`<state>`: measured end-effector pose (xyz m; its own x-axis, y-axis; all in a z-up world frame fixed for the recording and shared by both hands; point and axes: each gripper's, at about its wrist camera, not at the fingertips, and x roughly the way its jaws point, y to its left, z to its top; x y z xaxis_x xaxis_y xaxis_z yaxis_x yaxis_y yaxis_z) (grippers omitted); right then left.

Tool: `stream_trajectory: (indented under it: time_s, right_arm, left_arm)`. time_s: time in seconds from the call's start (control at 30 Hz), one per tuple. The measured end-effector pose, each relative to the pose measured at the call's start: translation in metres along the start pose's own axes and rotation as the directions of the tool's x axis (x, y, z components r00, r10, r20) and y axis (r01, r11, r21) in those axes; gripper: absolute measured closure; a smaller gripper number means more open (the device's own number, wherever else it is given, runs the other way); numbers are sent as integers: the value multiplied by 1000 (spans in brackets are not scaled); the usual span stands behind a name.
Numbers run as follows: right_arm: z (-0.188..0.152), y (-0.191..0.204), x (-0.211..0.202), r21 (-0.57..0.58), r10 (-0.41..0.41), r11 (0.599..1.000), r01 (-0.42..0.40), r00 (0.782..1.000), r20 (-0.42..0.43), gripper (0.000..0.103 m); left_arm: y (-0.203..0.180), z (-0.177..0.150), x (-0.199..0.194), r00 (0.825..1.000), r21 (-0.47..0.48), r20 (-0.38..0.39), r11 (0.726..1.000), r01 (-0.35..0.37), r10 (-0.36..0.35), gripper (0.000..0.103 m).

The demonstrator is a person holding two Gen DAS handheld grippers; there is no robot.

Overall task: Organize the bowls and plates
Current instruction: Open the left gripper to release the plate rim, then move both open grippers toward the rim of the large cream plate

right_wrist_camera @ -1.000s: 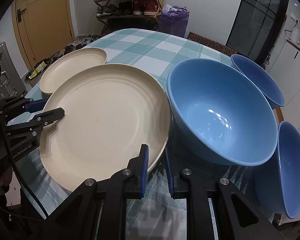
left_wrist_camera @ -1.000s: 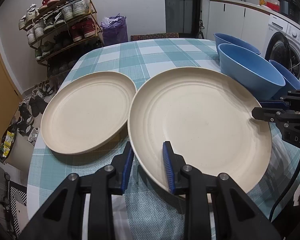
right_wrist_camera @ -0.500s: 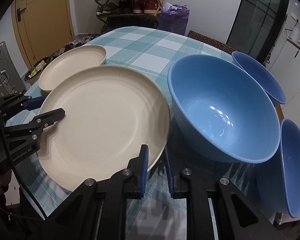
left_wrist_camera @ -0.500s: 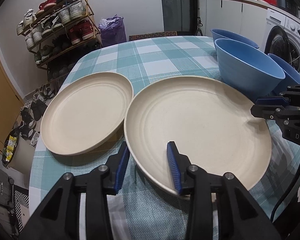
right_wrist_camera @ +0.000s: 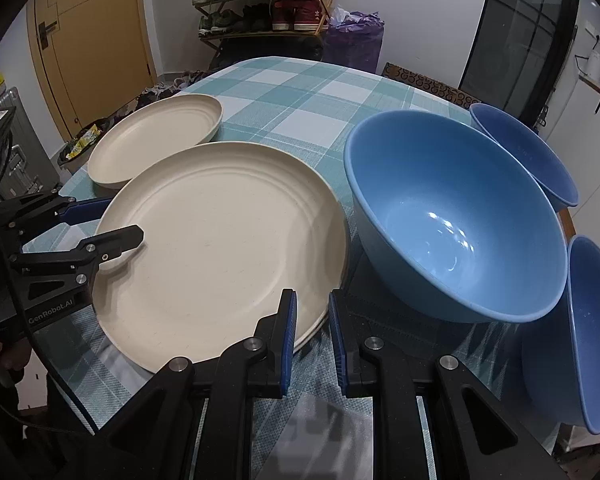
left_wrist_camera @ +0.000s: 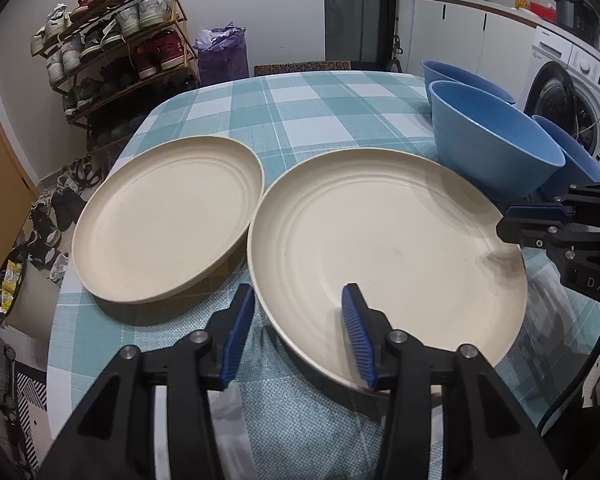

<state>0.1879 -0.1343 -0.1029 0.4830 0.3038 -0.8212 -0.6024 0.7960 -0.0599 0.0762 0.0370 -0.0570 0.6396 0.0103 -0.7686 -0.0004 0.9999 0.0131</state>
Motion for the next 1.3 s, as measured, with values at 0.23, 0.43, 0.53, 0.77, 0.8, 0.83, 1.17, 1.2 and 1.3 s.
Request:
stream_trajectory:
  time_s: [0.23, 0.43, 0.53, 0.77, 0.8, 0.83, 1.17, 1.2, 1.3]
  right_arm:
    - [0, 1, -3, -5, 14, 1000, -14, 1000, 12, 85]
    - [2, 7, -7, -16, 38, 999, -37, 999, 26, 71]
    - [5, 13, -9, -30, 49, 998, -47, 998, 40, 61]
    - [12, 24, -12, -42, 74, 997, -70, 994, 85, 22]
    - [13, 25, -13, -43, 76, 996, -73, 993, 89, 21]
    - [14, 26, -13, -44, 78, 996, -74, 993, 93, 18]
    - [25, 31, -22, -62, 89, 995, -81, 985, 145, 2]
    - [26, 31, -23, -60, 88, 995, -80, 985, 150, 2]
    - [30, 30, -27, -51, 88, 995, -80, 982, 165, 1]
  left_arm:
    - [0, 3, -14, 999, 0, 43, 1000, -2, 2, 44]
    - [7, 5, -27, 996, -22, 87, 1000, -8, 9, 10]
    - [10, 7, -33, 994, -32, 106, 999, -2, 6, 4]
    - [18, 10, -37, 993, -54, 122, 999, 0, 6, 2]
    - [20, 10, -38, 992, -58, 123, 998, -1, 8, 2]
    - [21, 10, -39, 992, -62, 126, 998, -2, 10, 0]
    - [33, 12, -51, 987, -91, 162, 996, -8, 22, 0]
    - [34, 12, -52, 986, -93, 163, 996, -9, 24, 0]
    - [37, 12, -53, 985, -100, 166, 995, -25, 41, 0]
